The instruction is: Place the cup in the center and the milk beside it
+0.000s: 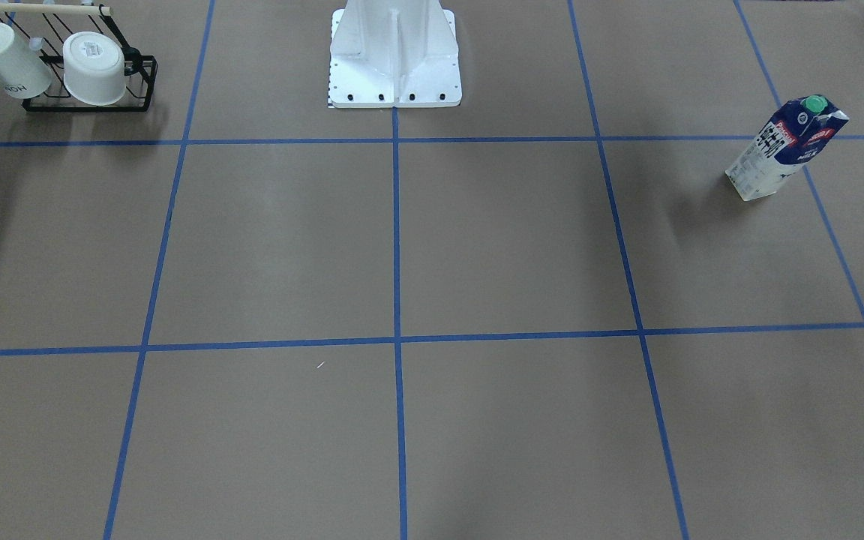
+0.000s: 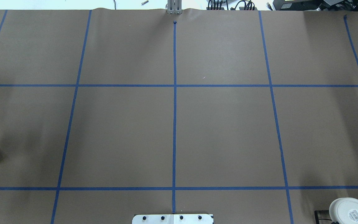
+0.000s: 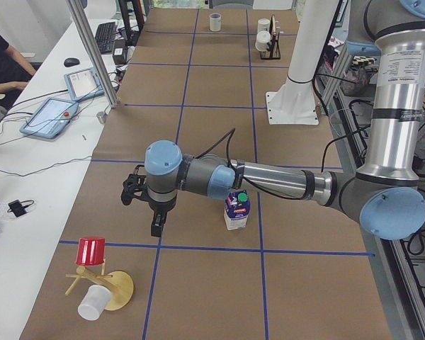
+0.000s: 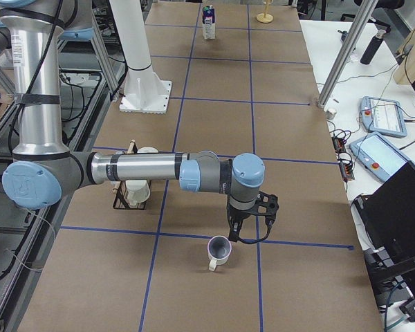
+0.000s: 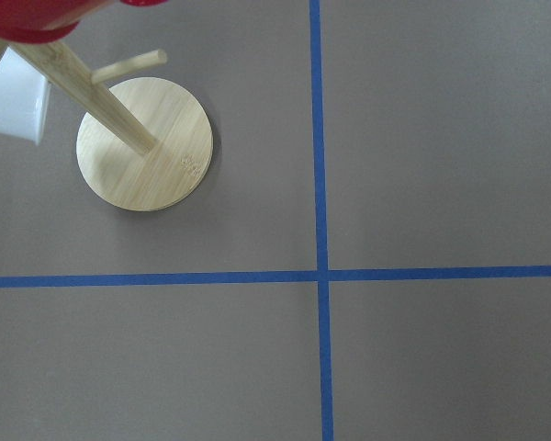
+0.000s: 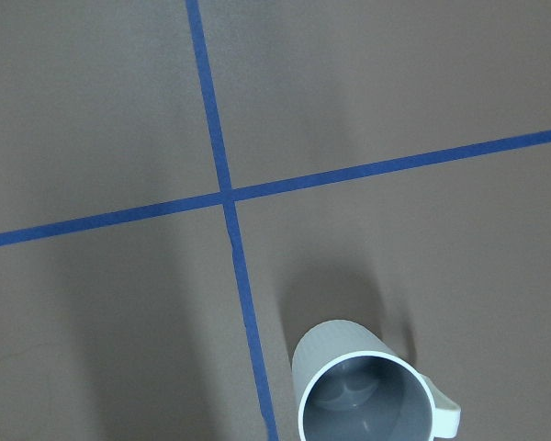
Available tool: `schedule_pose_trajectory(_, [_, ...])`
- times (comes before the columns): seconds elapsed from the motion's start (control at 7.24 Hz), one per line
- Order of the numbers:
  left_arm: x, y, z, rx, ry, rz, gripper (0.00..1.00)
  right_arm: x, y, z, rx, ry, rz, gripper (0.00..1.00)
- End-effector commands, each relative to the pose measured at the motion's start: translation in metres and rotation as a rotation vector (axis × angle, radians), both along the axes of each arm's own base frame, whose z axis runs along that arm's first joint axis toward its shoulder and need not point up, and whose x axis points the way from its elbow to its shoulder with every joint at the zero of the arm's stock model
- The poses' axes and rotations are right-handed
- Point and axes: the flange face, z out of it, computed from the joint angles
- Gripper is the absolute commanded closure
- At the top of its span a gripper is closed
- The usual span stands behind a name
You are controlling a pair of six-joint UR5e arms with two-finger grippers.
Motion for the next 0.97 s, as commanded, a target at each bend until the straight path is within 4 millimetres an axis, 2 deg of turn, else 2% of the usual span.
schedule_pose_trajectory(0.0, [0.001,0.002,0.001,0.002,0.004,0.002,0.02,0.001,0.017,0.060,0.094,0.022,-0.051,0.00])
schedule_pose_trajectory(0.14, [0.001,0.002,0.000,0.003,0.006,0.003,0.02,0.001,0.015,0.088,0.116,0.014,-0.092,0.00])
schedule_pose_trajectory(0.55, [0.001,0.001,-0.002,0.005,0.007,0.000,0.02,-0.002,0.015,0.089,0.103,-0.017,-0.082,0.00])
schedule_pose_trajectory(0.83, [0.001,0.001,-0.002,0.007,0.007,0.002,0.02,-0.004,0.021,0.102,0.076,-0.028,-0.089,0.00])
